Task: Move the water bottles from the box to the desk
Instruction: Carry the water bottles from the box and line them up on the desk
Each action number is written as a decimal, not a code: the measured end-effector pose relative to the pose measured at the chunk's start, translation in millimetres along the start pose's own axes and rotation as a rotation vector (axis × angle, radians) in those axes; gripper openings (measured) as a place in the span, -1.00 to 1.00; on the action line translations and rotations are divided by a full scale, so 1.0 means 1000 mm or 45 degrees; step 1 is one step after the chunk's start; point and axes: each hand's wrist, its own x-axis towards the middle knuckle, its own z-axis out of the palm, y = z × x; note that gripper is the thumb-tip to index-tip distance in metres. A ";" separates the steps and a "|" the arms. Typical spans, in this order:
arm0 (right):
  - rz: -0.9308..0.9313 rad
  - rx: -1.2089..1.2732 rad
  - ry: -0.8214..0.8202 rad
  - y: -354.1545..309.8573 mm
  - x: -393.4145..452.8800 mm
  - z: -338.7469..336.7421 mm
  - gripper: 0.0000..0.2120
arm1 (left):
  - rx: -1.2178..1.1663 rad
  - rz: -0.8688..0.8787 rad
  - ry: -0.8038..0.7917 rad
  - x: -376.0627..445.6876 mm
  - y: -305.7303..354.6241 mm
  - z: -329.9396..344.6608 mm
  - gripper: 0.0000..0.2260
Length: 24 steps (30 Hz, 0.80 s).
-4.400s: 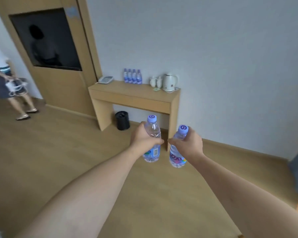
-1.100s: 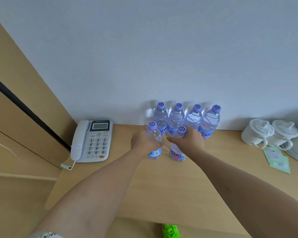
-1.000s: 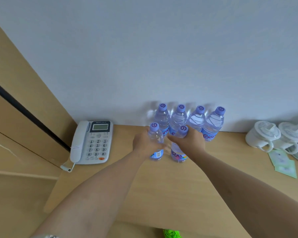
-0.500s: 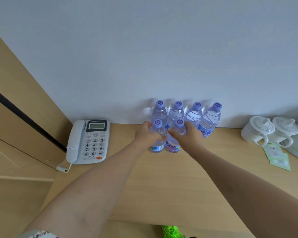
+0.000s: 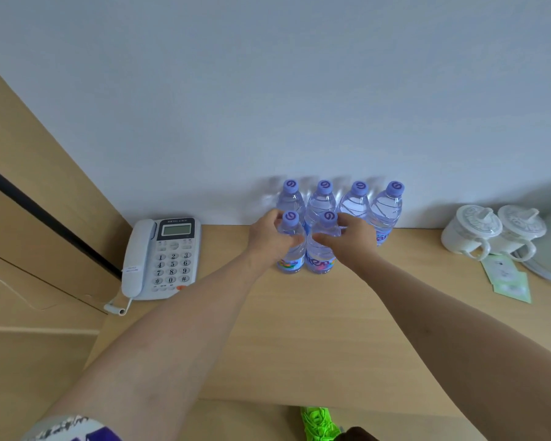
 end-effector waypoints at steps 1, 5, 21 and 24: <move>-0.004 0.016 -0.028 0.000 0.000 -0.002 -0.52 | 0.009 -0.006 0.021 0.000 0.000 0.001 -0.65; -0.040 0.056 -0.046 -0.001 -0.002 -0.004 -0.53 | 0.083 -0.057 0.141 0.004 0.002 0.001 -0.49; -0.016 -0.014 0.001 -0.018 0.003 -0.010 -0.43 | 0.177 0.027 0.112 0.010 0.008 -0.004 -0.60; -0.036 -0.038 -0.001 -0.018 0.005 -0.010 -0.51 | 0.191 0.028 0.112 0.012 0.009 -0.002 -0.55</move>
